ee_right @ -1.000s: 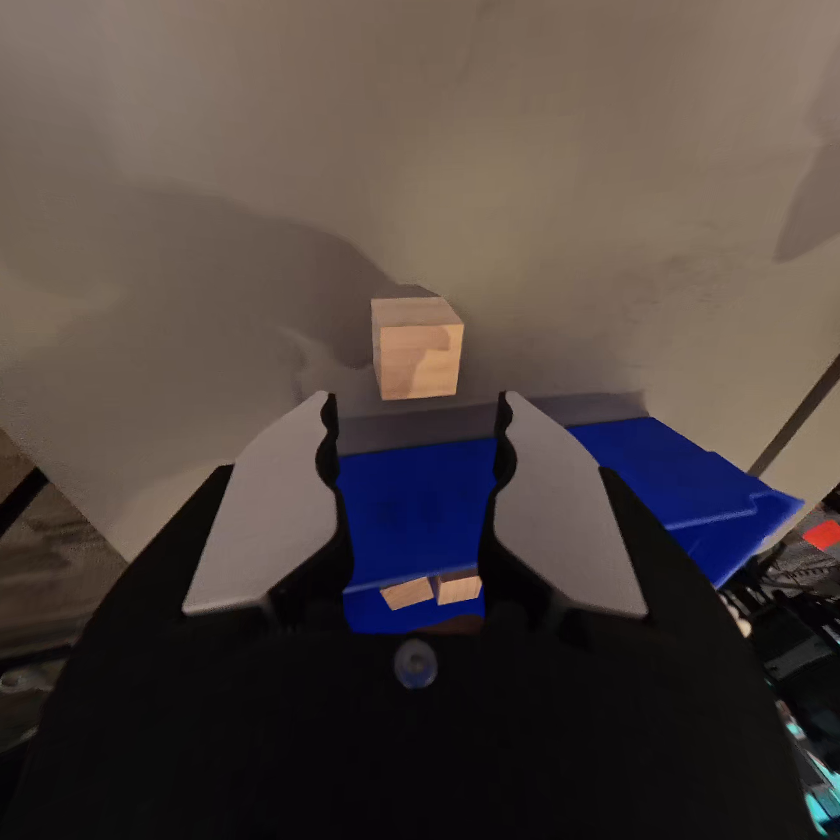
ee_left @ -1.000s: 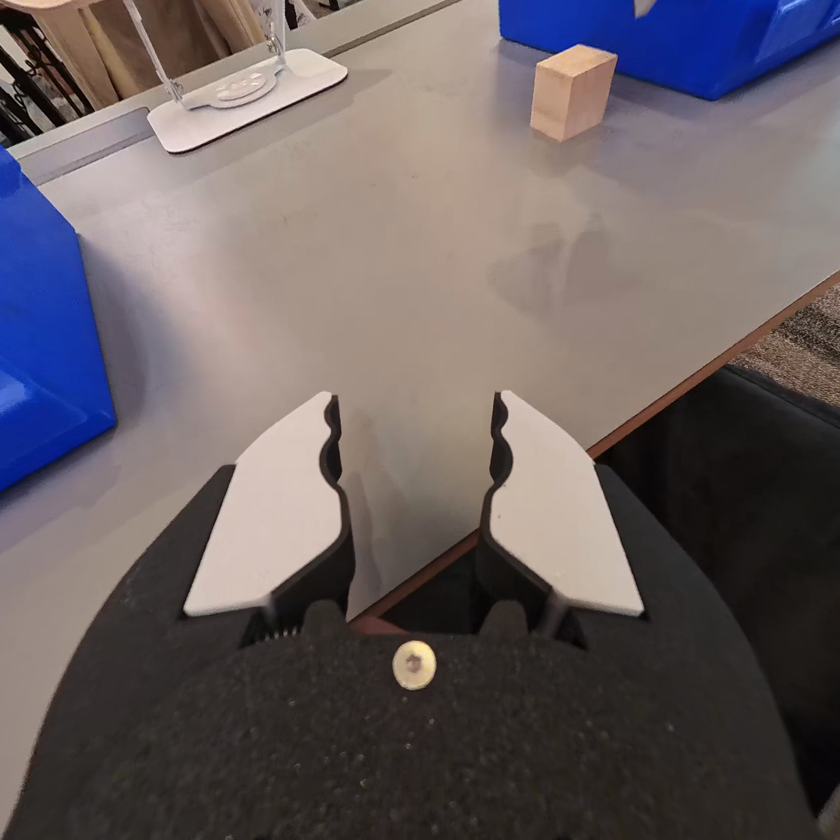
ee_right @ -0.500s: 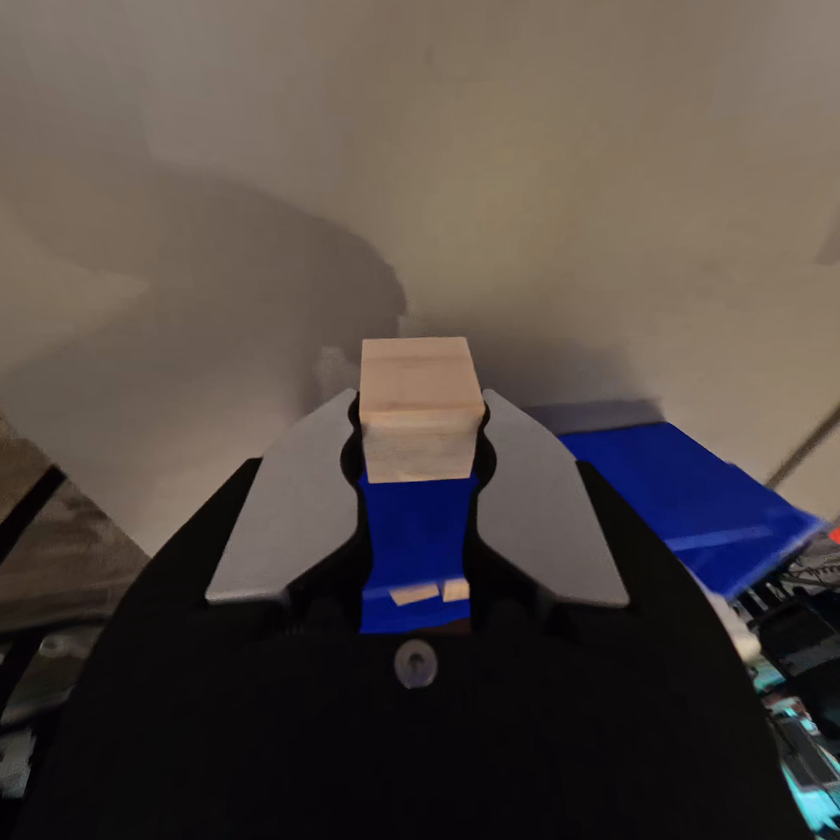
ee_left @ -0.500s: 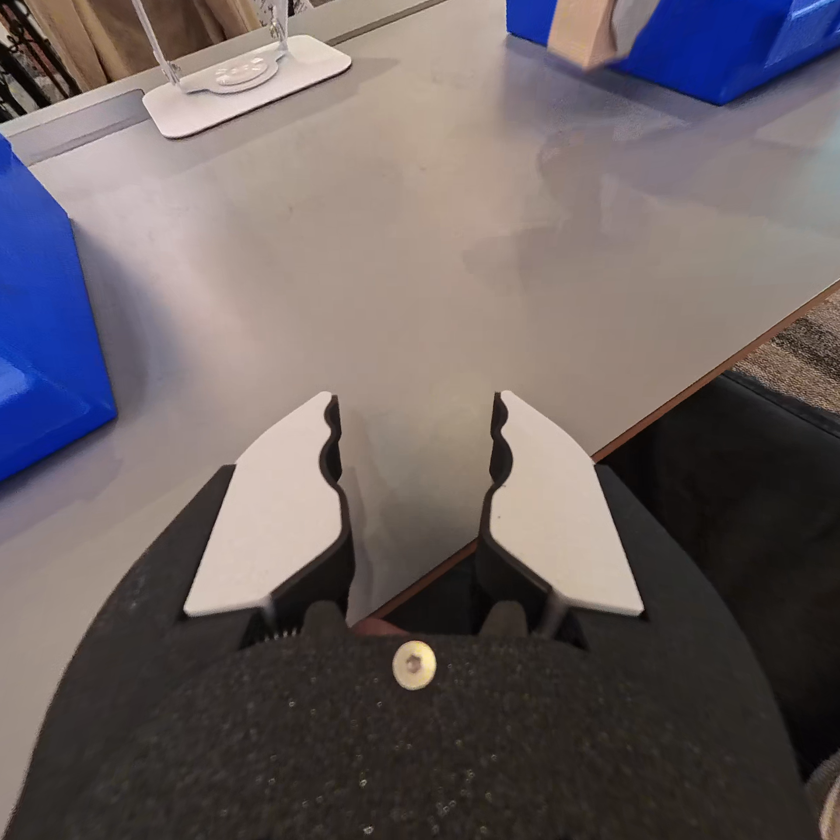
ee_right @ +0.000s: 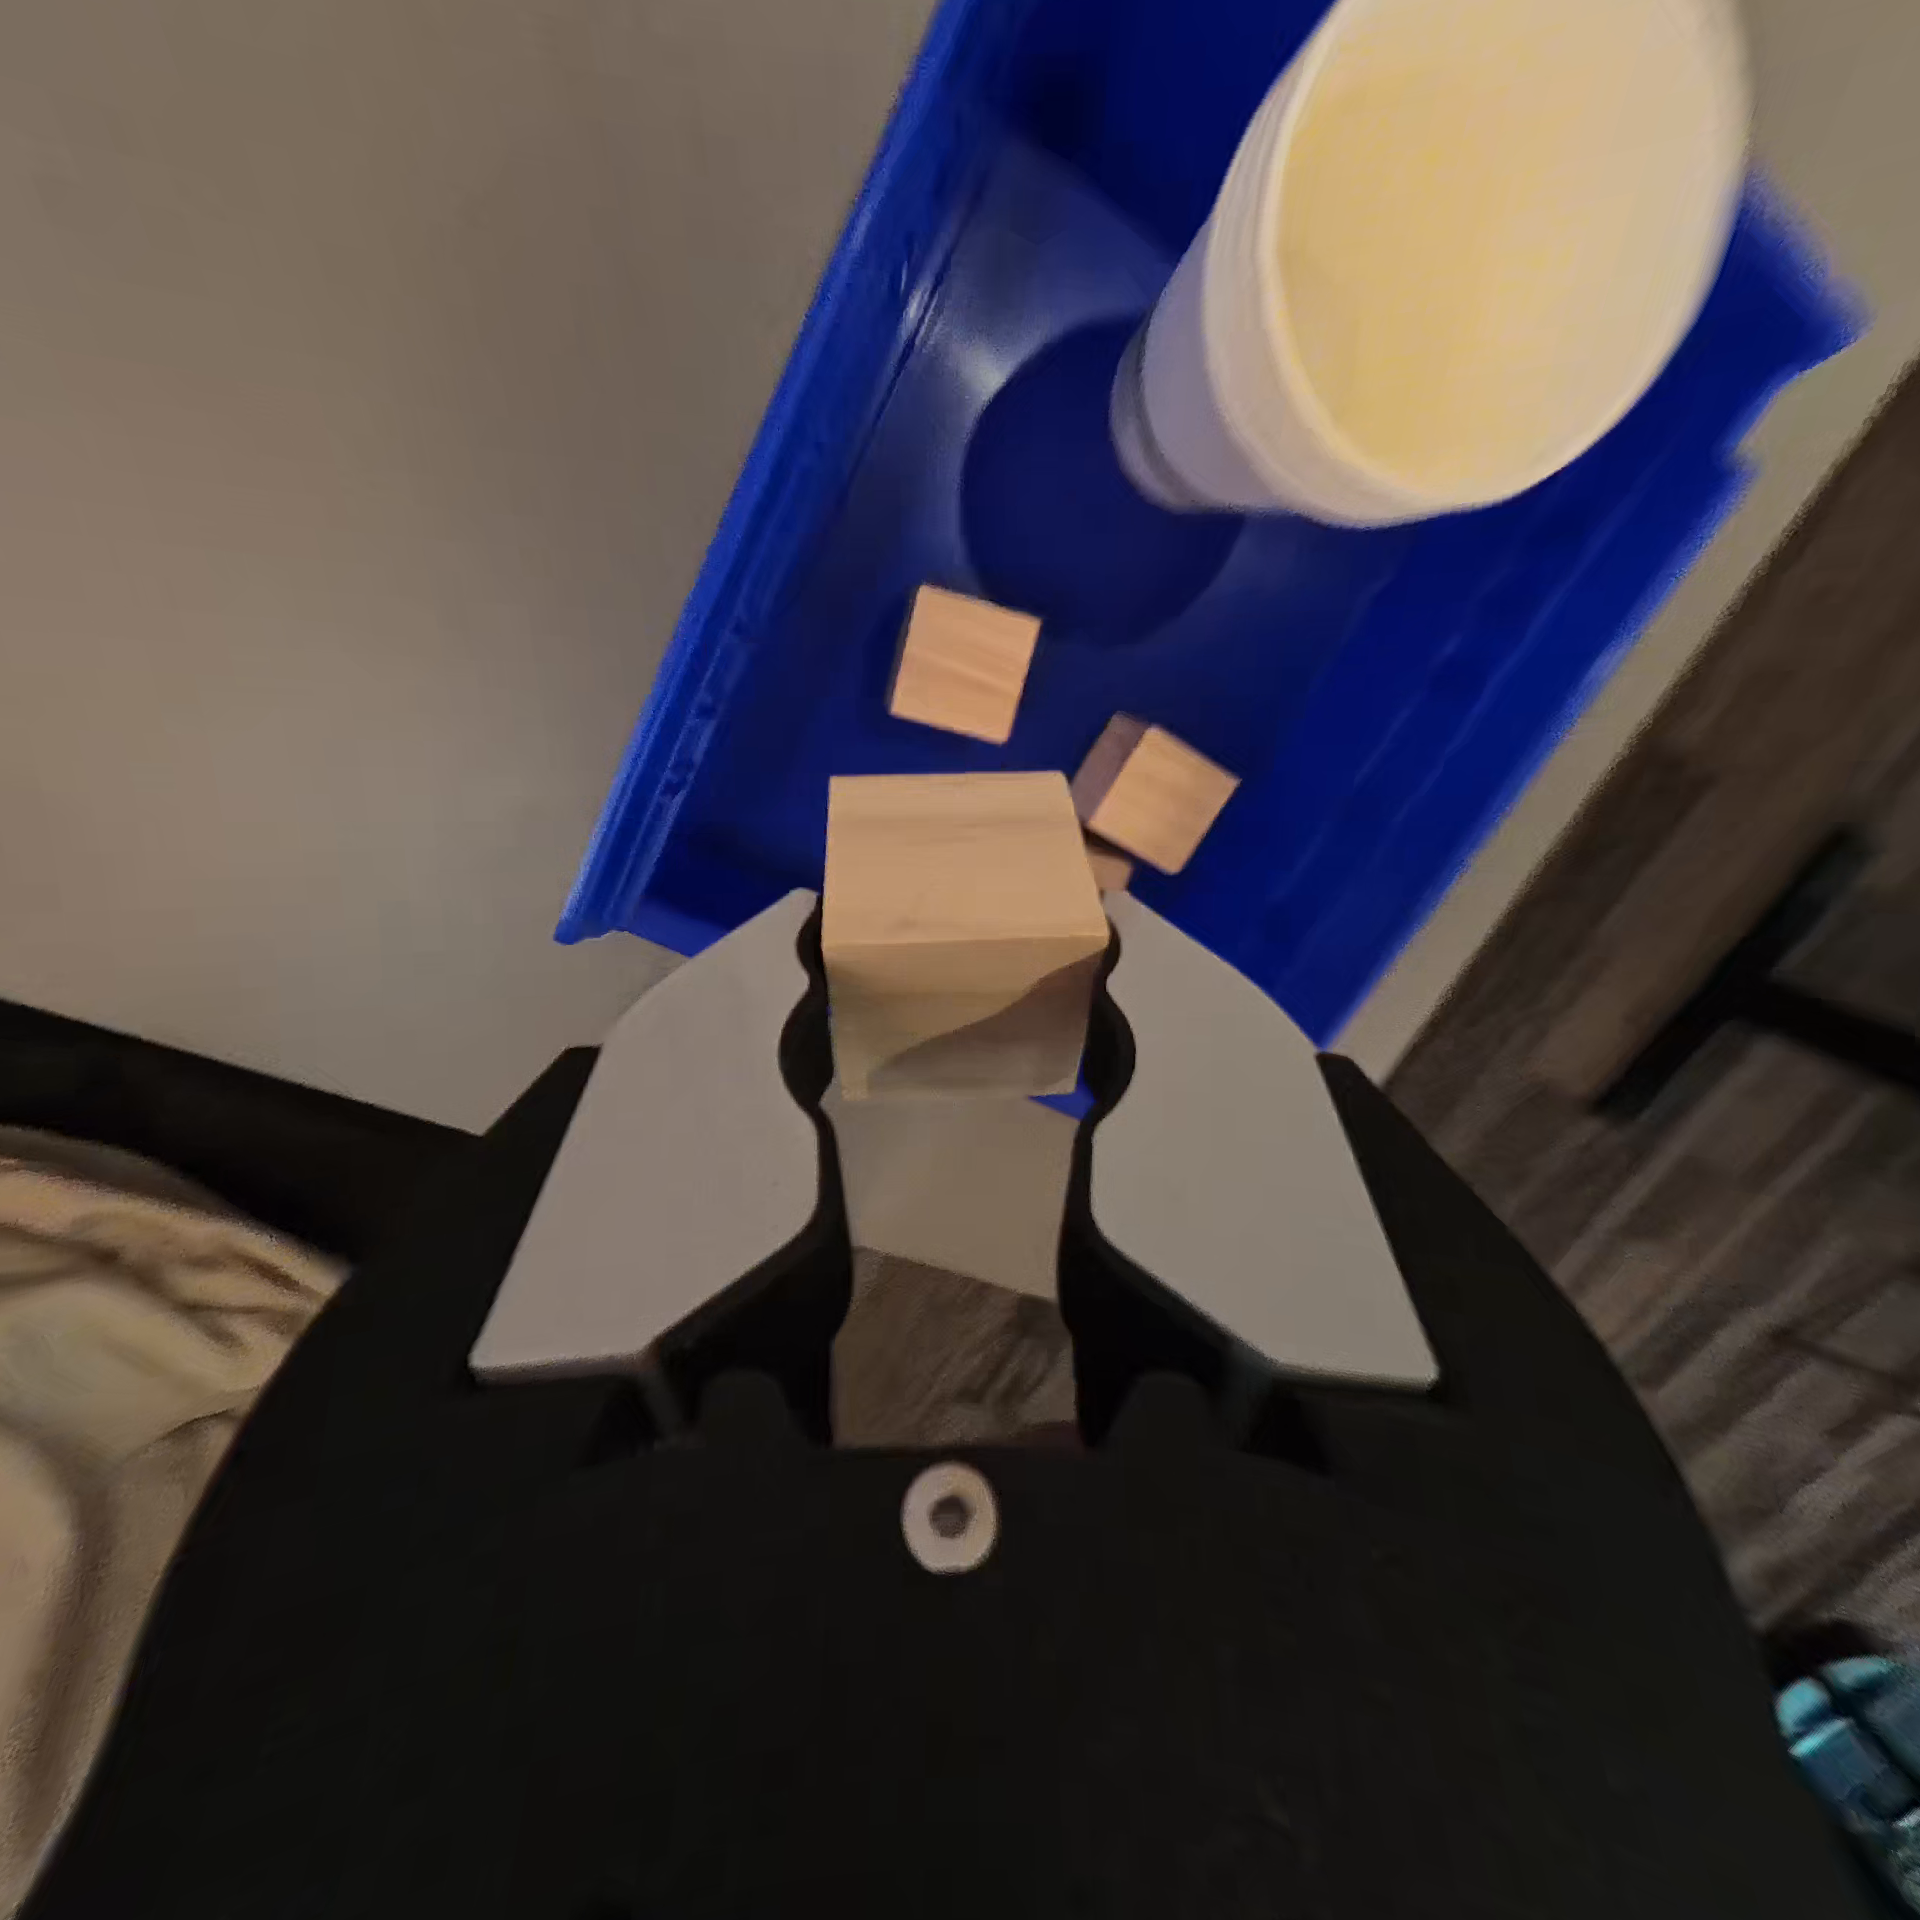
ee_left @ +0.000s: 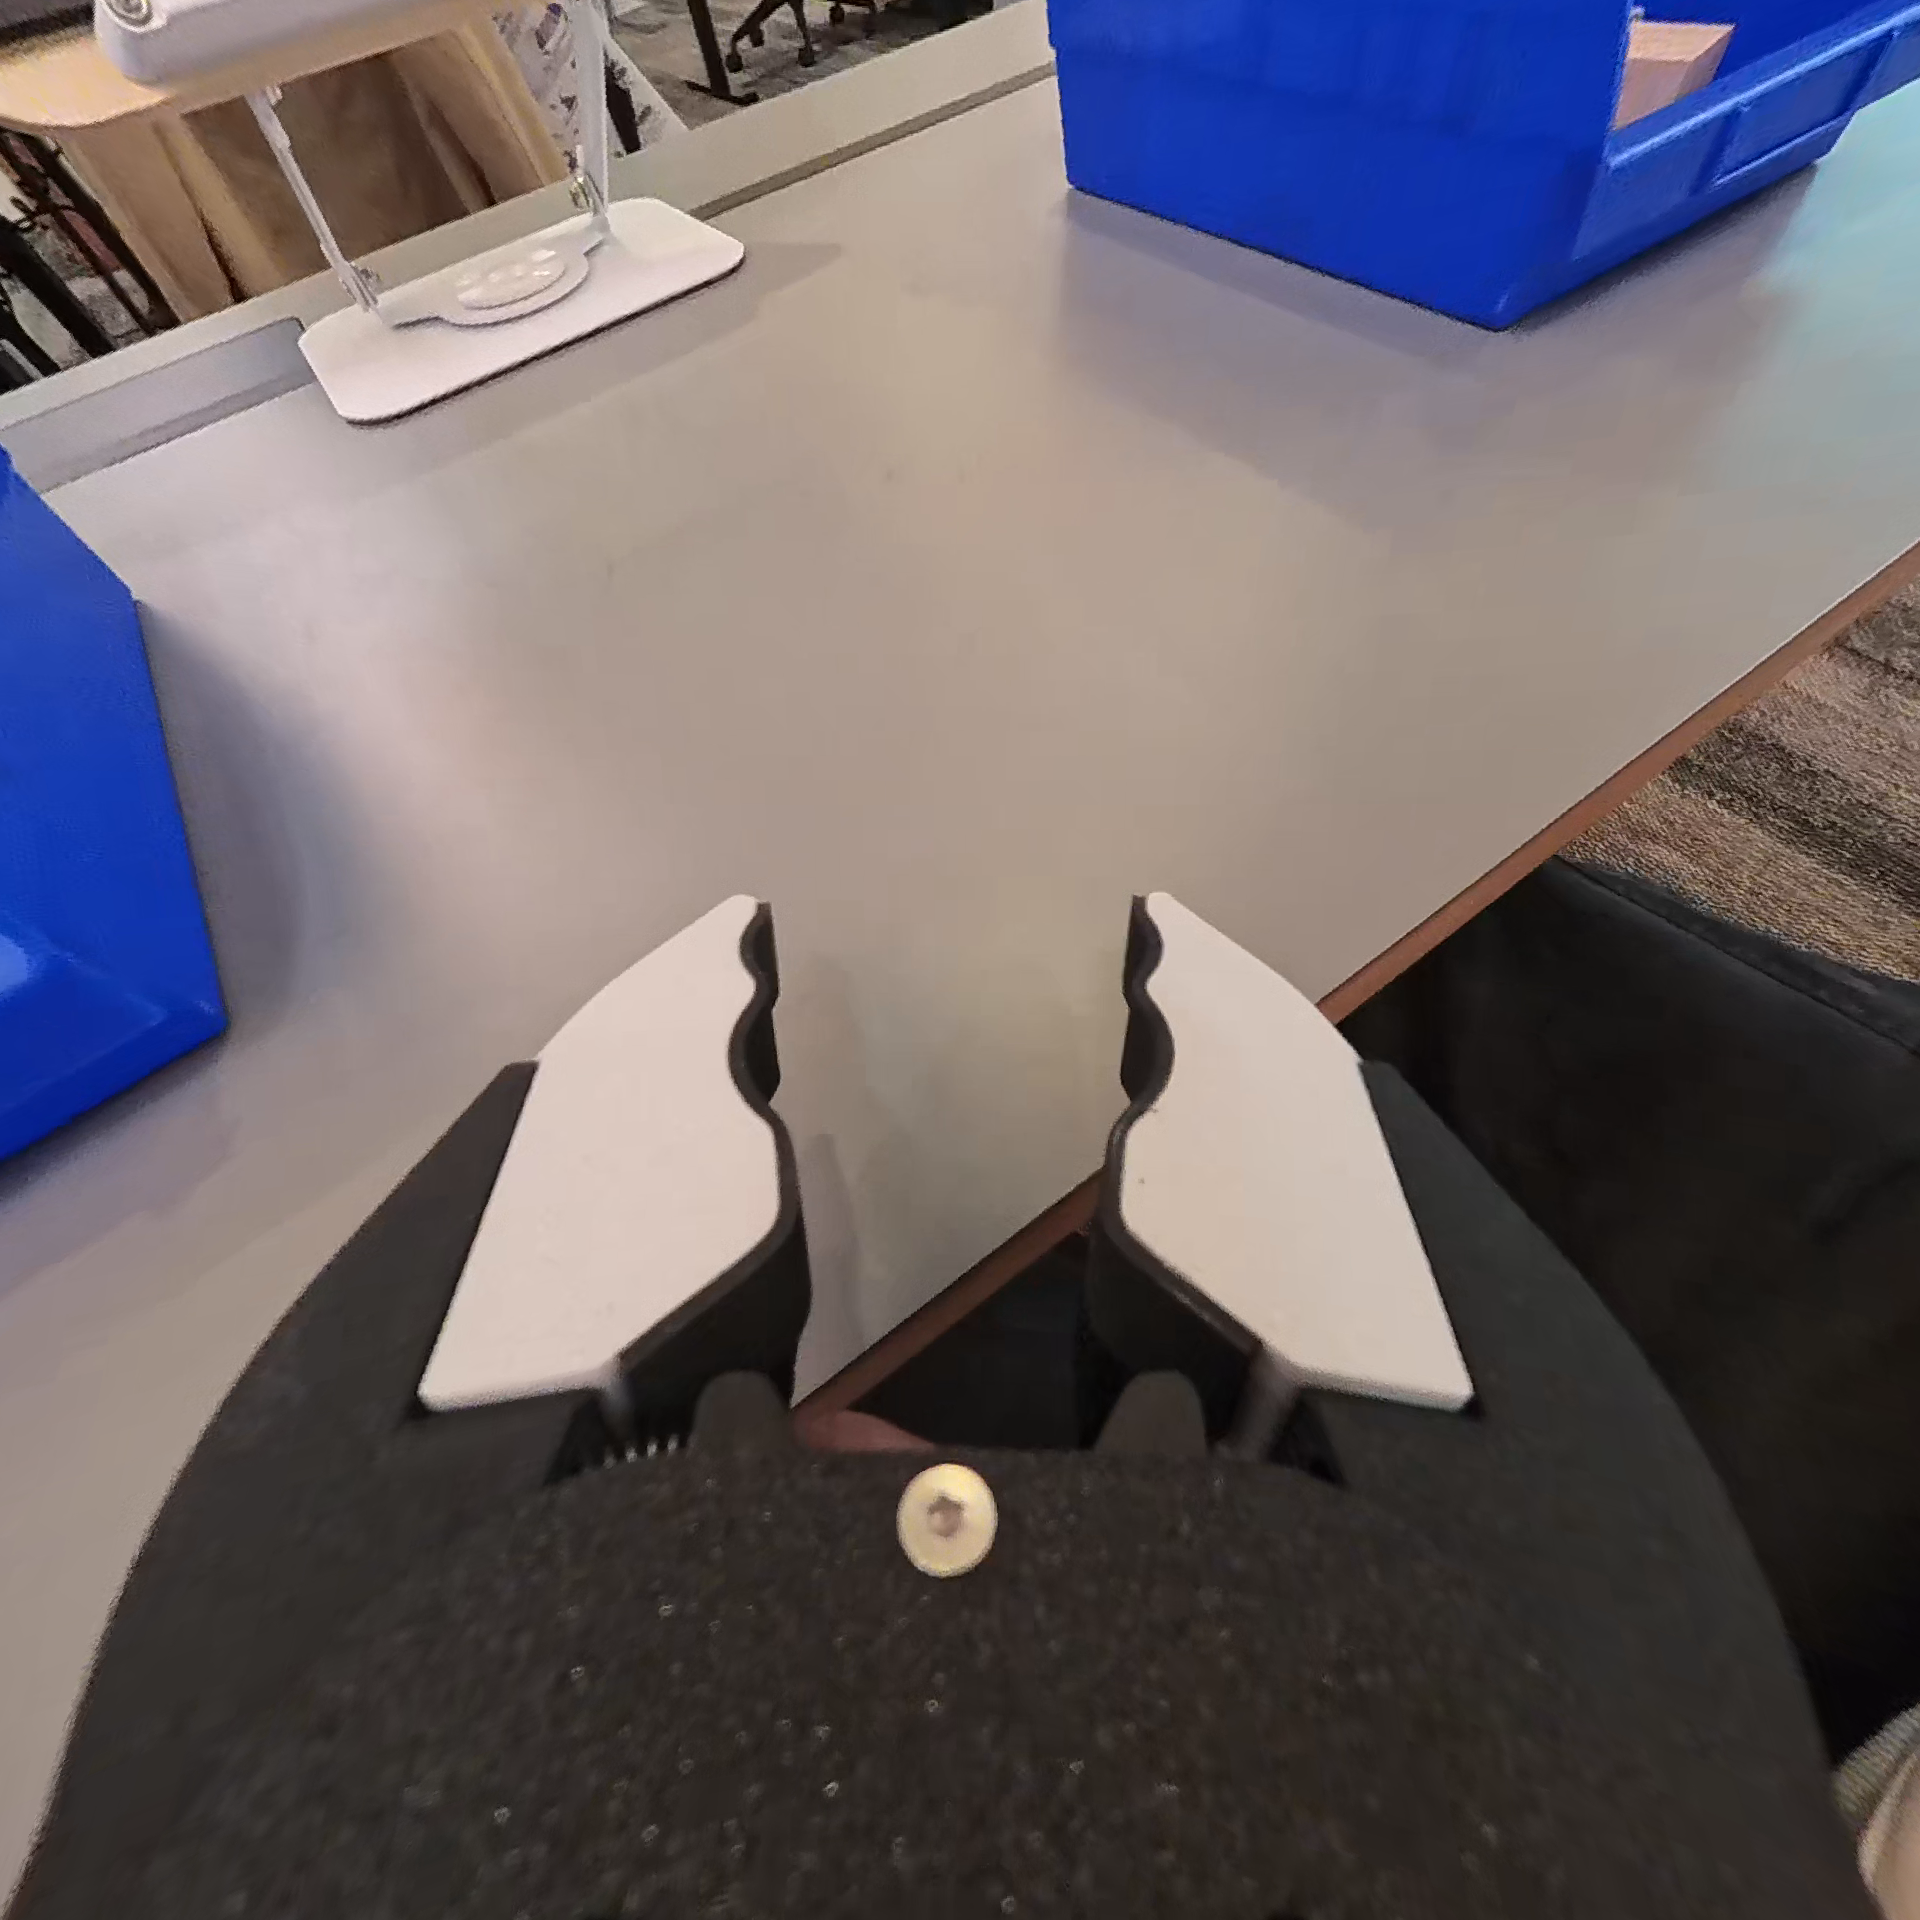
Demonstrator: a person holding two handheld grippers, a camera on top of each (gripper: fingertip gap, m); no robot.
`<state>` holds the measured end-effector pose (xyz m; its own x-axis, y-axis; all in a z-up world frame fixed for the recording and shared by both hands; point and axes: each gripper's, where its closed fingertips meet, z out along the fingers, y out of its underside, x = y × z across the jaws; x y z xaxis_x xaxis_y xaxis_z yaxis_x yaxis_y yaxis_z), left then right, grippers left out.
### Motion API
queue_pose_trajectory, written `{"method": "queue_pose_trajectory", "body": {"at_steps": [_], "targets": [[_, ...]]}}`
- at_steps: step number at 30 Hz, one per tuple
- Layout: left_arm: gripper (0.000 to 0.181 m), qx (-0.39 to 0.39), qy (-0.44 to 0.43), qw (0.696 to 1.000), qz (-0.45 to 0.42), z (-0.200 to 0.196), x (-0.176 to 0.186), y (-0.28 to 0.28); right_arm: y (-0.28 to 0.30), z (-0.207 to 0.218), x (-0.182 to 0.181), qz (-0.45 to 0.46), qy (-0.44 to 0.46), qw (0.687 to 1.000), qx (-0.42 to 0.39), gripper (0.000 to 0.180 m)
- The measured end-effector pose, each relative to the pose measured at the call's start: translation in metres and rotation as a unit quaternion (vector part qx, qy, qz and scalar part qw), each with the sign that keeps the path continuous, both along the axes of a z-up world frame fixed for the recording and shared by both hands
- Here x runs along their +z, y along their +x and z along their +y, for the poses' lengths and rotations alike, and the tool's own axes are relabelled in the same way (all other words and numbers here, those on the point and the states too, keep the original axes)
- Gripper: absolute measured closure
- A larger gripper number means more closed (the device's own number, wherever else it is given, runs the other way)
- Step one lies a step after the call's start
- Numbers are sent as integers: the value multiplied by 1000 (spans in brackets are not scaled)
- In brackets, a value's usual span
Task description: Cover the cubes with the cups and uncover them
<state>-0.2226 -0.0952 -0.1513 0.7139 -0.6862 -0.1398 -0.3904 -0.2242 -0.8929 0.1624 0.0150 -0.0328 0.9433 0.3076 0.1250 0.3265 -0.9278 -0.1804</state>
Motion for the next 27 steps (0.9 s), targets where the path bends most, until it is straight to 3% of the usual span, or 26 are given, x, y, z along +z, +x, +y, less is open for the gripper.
{"method": "queue_pose_trajectory", "body": {"at_steps": [9,18,23,25,27], "targets": [[117,0,4,1000,14,0,-4,-1,3,-13,-116,20,-129,990,-57,134],[117,9,-1,1000,11,4,-4,-8,-3,-19,-159,26,-143,988,-55,134],[116,6,-1,1000,17,2,-7,-5,-4,-18,-139,59,-95,993,-41,125],[116,7,2,1000,18,2,-6,-6,-3,-11,-102,87,-17,995,-39,117],[116,16,12,1000,13,5,-2,-10,-11,-11,-40,125,111,986,-25,116]]}}
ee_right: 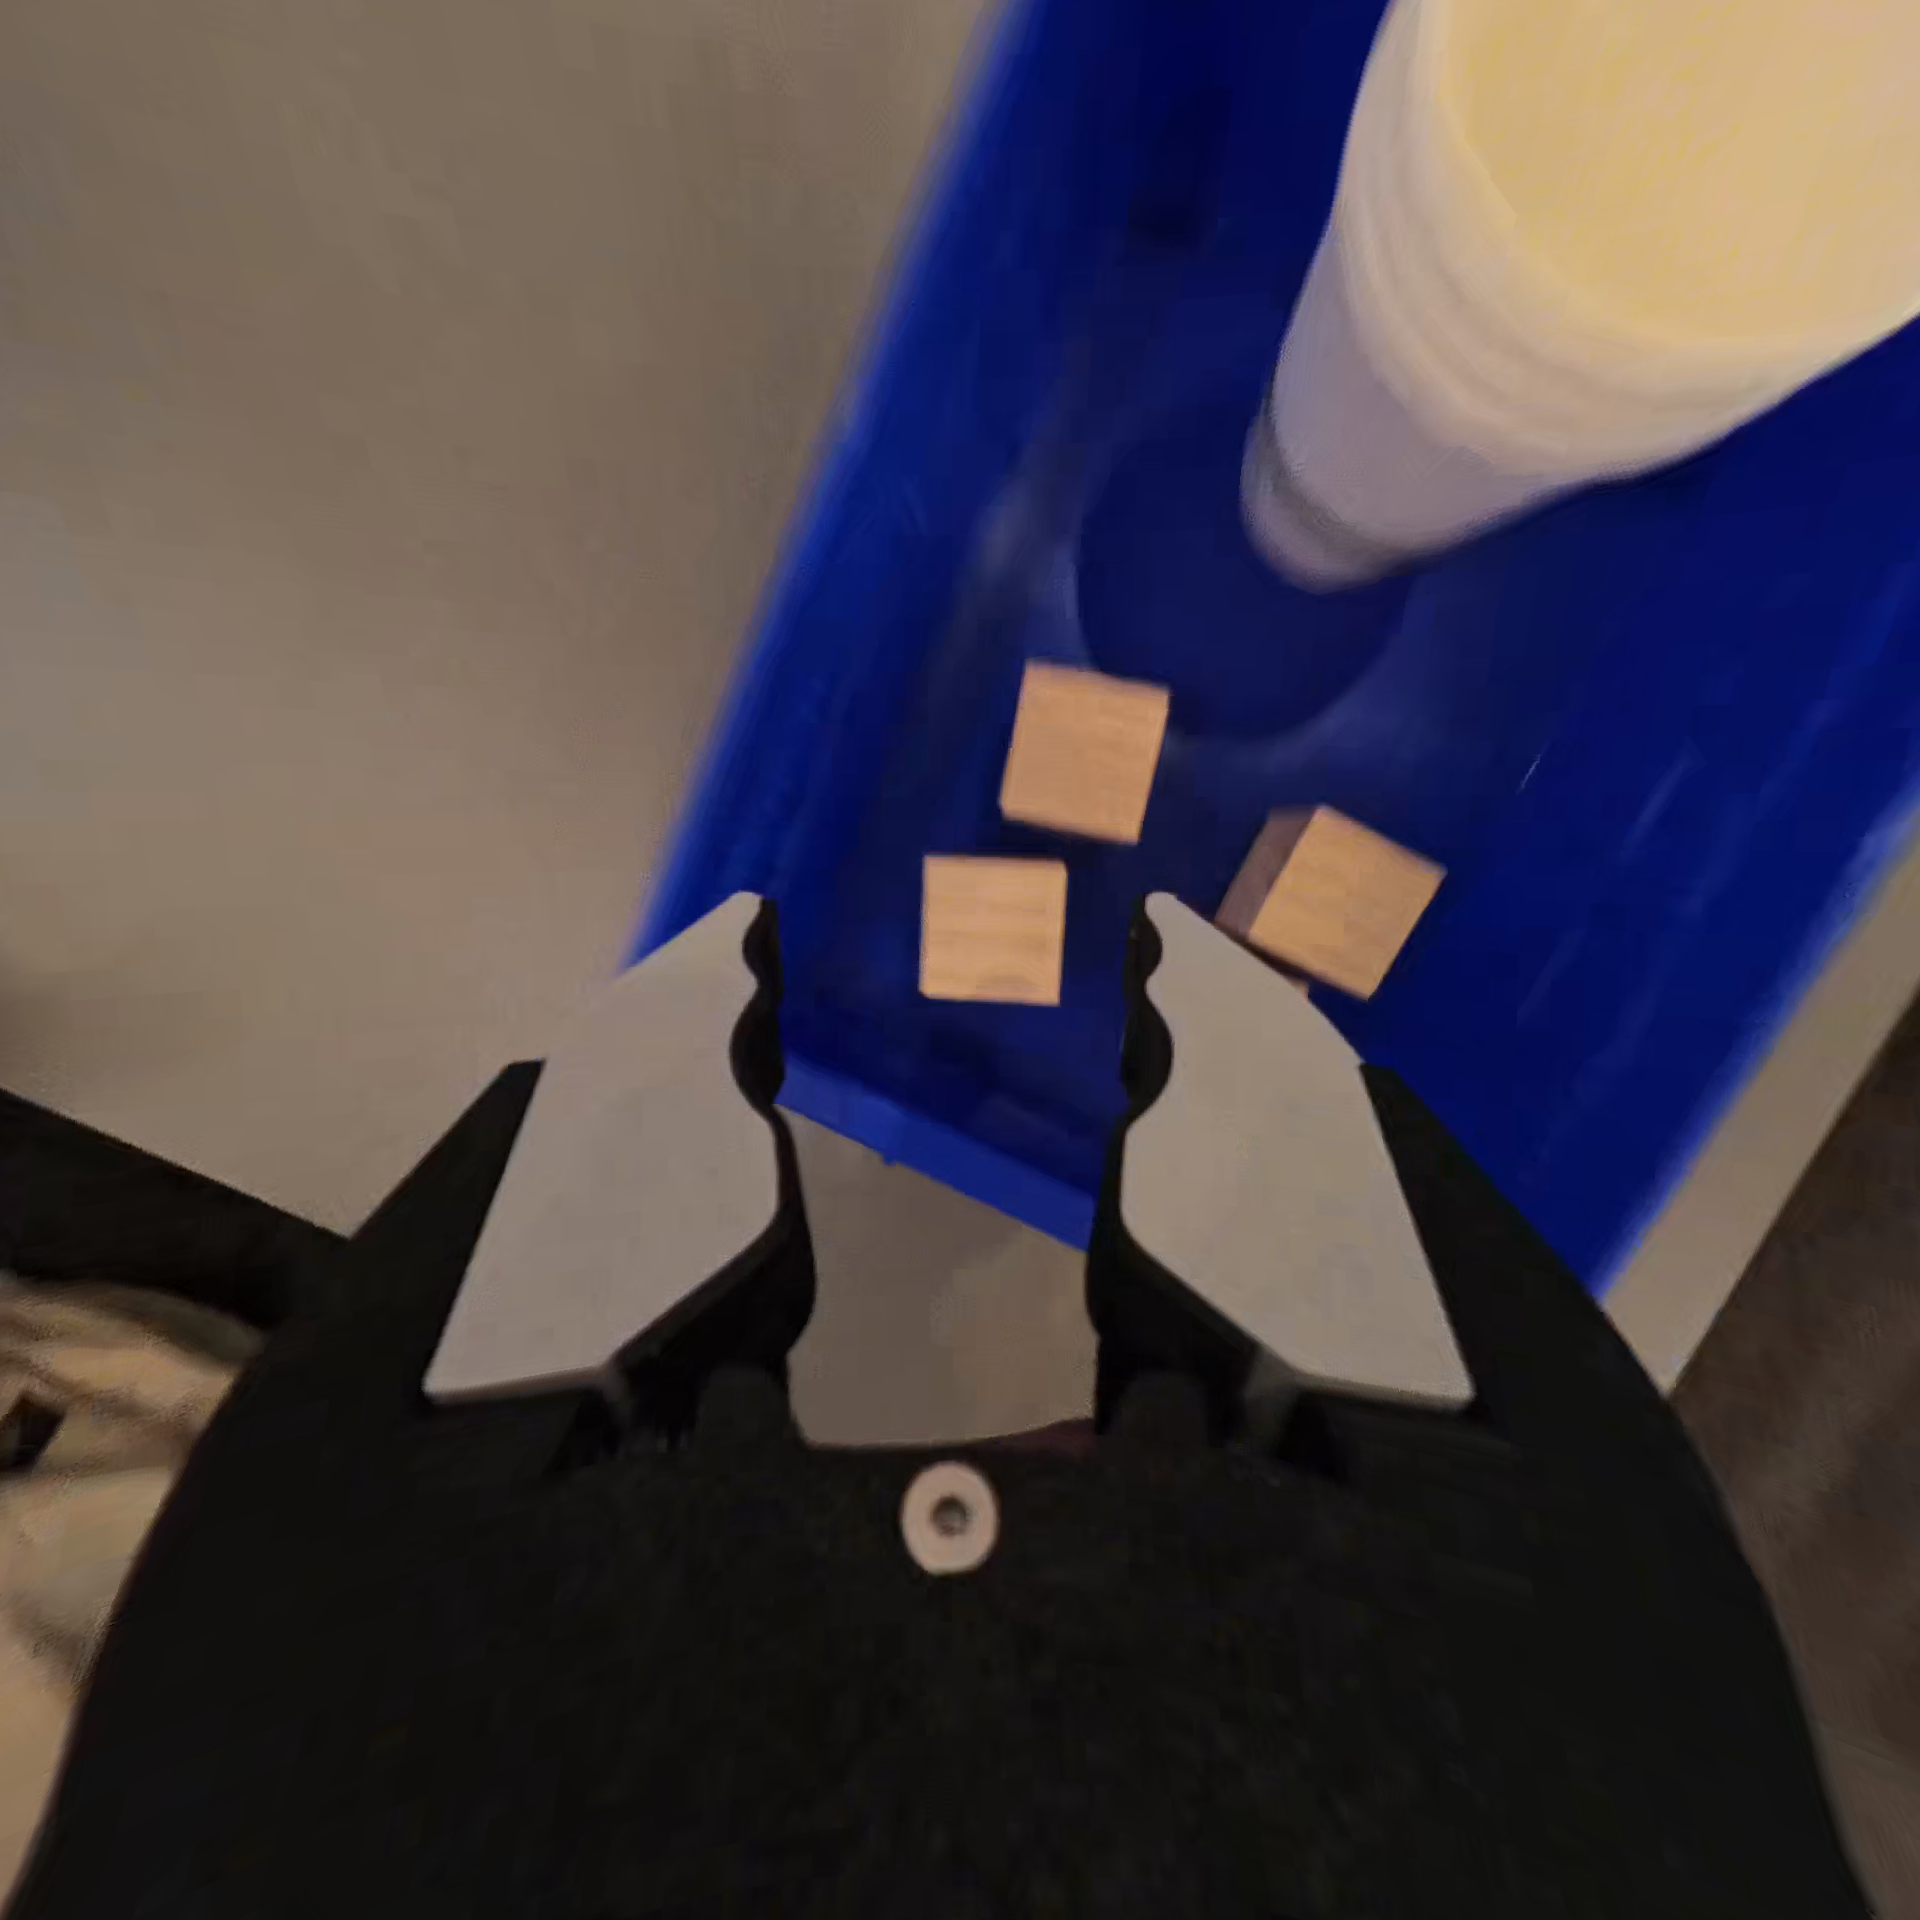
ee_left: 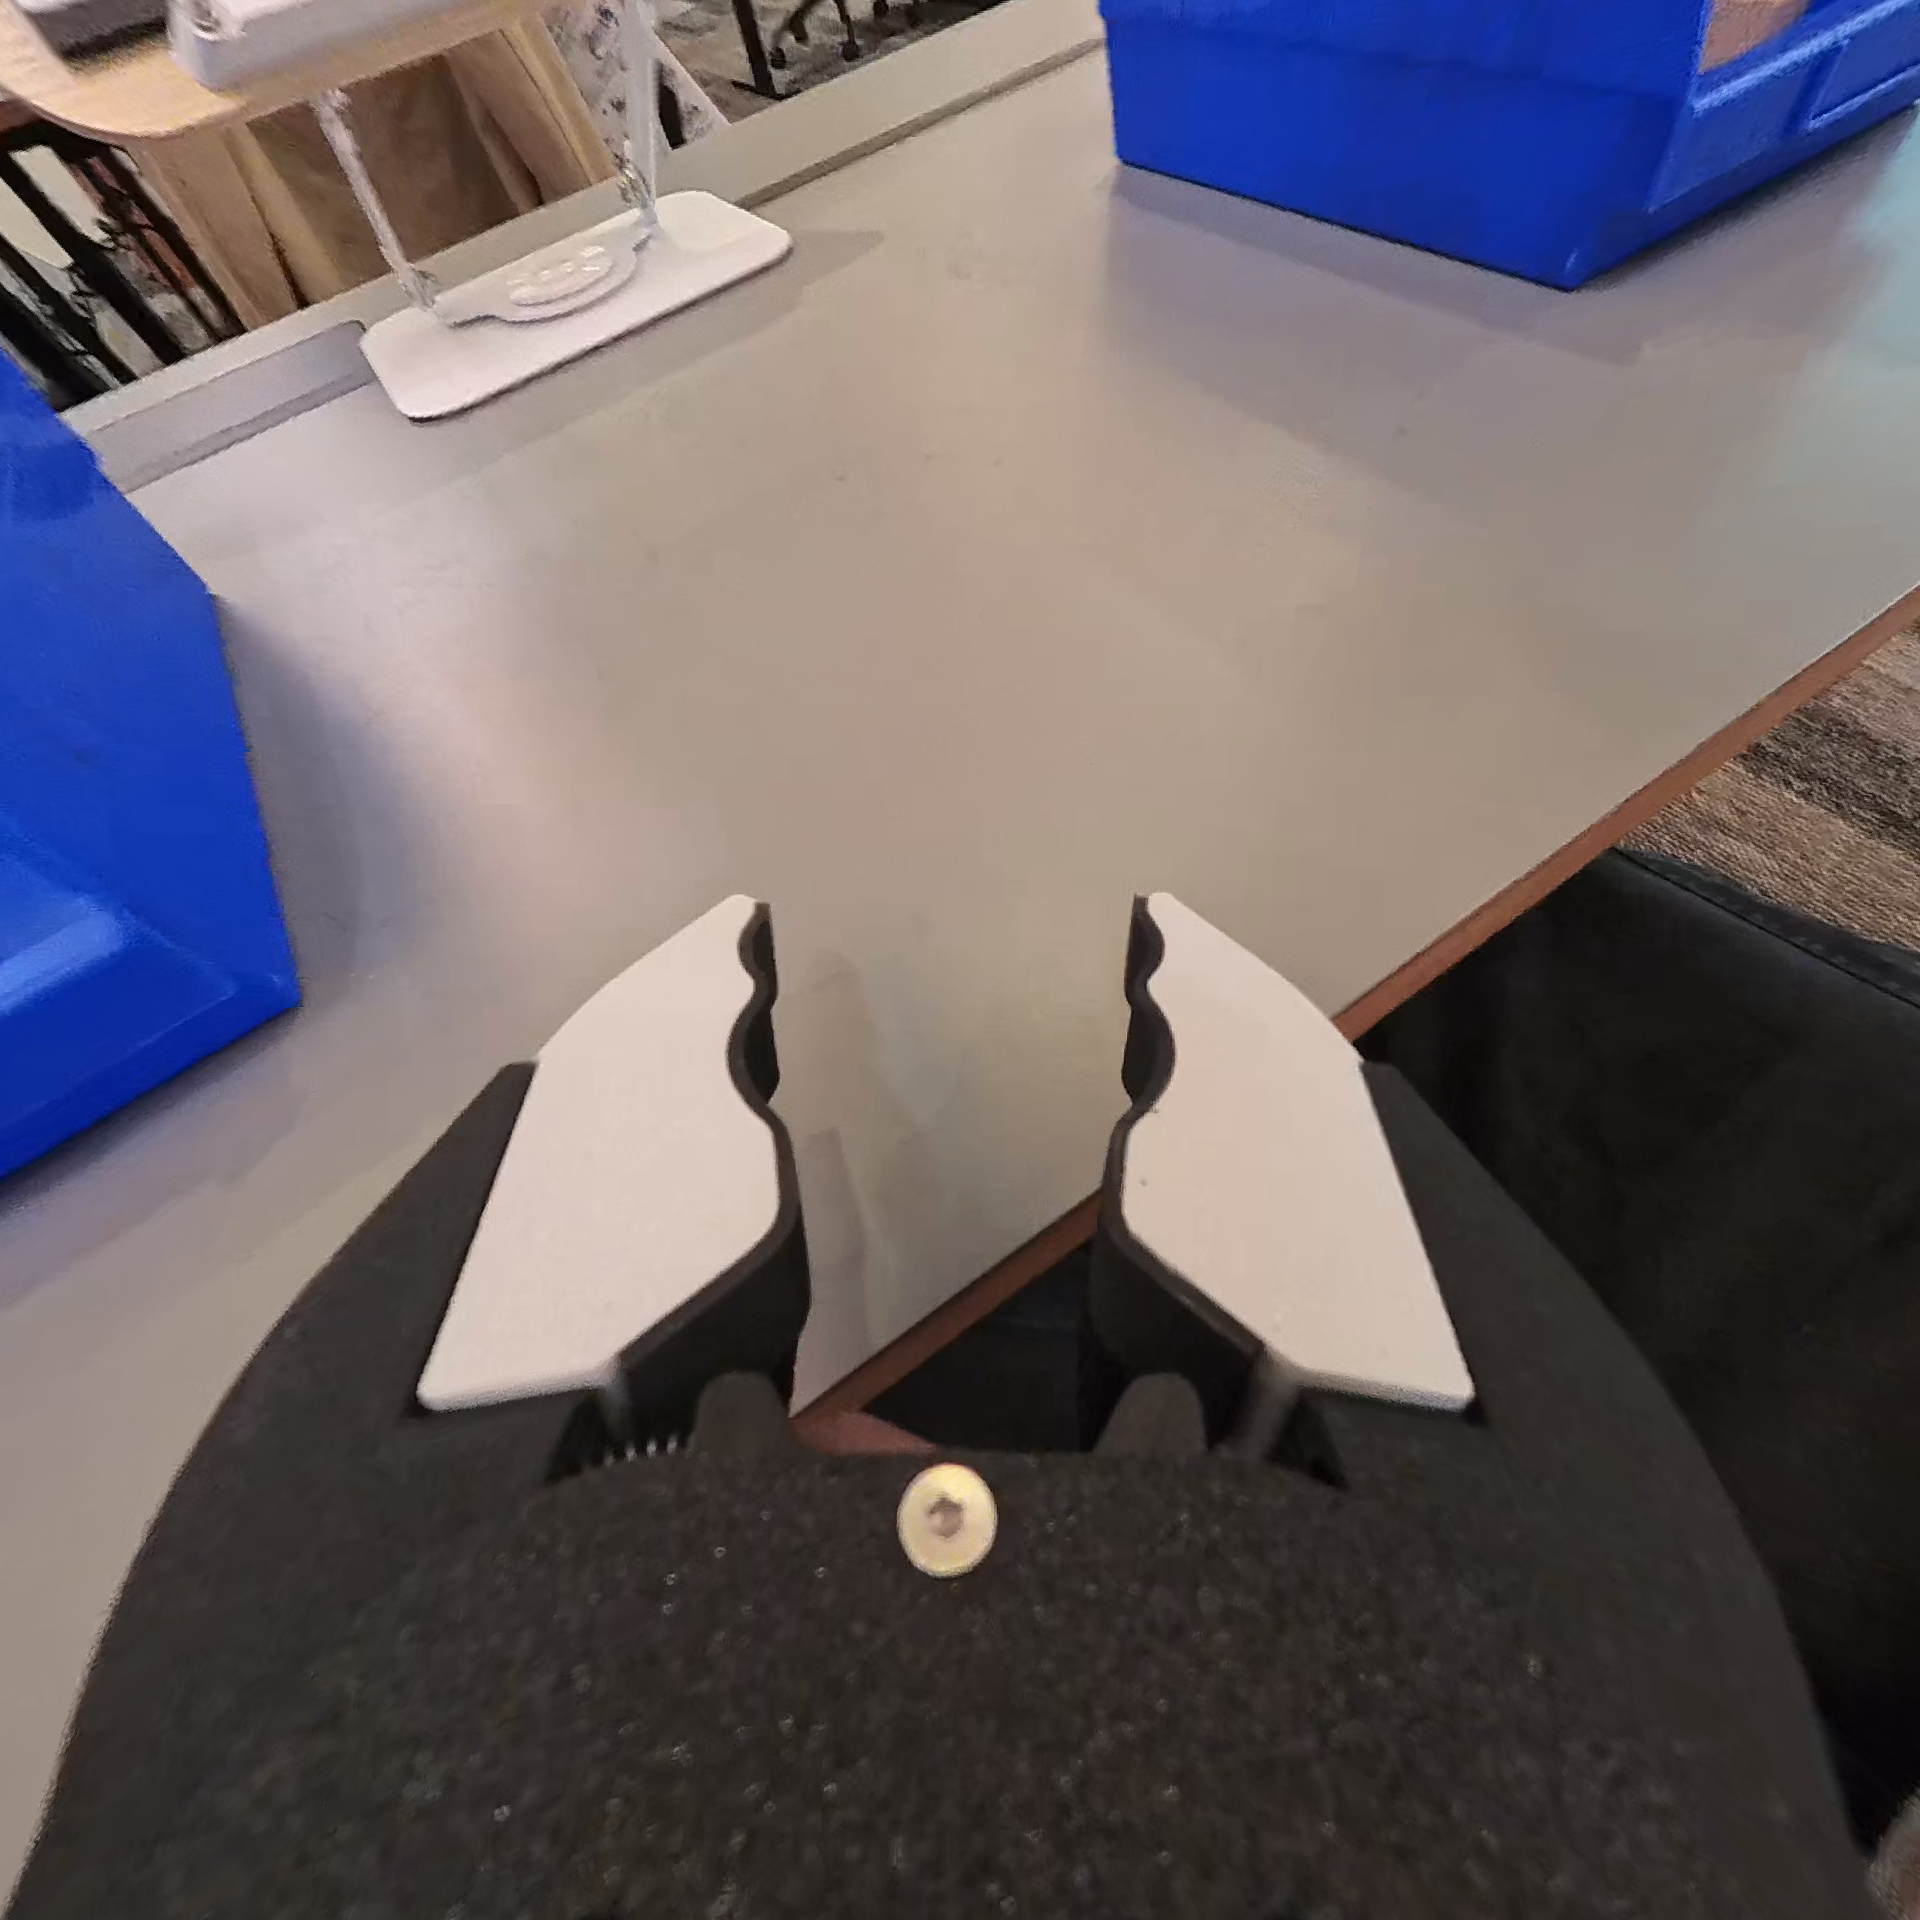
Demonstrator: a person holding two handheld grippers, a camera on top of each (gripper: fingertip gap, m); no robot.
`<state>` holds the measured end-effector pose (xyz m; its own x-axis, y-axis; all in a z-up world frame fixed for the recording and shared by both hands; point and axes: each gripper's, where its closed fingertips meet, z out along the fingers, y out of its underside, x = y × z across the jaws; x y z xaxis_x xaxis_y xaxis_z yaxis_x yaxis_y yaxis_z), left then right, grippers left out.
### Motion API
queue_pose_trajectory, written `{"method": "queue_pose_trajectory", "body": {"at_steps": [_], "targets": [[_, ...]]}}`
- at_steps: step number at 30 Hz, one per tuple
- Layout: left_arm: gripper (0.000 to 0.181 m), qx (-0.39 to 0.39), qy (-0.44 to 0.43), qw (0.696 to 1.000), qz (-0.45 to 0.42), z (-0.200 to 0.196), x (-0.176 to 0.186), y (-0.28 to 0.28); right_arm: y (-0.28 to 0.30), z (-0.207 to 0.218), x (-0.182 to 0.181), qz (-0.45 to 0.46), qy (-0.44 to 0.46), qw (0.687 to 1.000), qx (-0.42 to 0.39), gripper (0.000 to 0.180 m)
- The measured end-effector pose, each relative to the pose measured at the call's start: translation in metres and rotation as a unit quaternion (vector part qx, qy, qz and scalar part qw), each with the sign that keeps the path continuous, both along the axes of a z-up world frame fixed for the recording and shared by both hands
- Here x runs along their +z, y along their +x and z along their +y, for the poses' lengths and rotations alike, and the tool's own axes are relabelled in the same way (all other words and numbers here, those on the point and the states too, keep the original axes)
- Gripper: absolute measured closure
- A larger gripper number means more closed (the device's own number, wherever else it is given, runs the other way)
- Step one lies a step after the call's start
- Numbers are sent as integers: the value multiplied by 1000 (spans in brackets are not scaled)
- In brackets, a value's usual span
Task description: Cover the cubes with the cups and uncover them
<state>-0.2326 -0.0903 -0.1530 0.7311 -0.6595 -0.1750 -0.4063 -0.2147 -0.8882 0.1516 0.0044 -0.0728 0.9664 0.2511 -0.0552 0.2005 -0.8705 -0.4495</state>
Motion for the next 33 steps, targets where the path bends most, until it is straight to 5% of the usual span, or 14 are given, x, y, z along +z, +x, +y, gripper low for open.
{"method": "queue_pose_trajectory", "body": {"at_steps": [4,7,16,18,33], "targets": [[117,44,34,998,-41,12,20,-17,-57,-41,118,83,327,941,29,118],[118,96,71,989,-92,21,45,-39,-114,-90,116,113,443,888,48,122],[122,171,116,971,-121,17,65,-78,-190,-129,-27,71,484,871,44,127],[123,176,124,970,-118,16,63,-79,-181,-126,-34,13,501,865,35,130],[125,174,98,976,-87,20,37,-76,-190,-119,-53,46,471,879,51,130]]}}
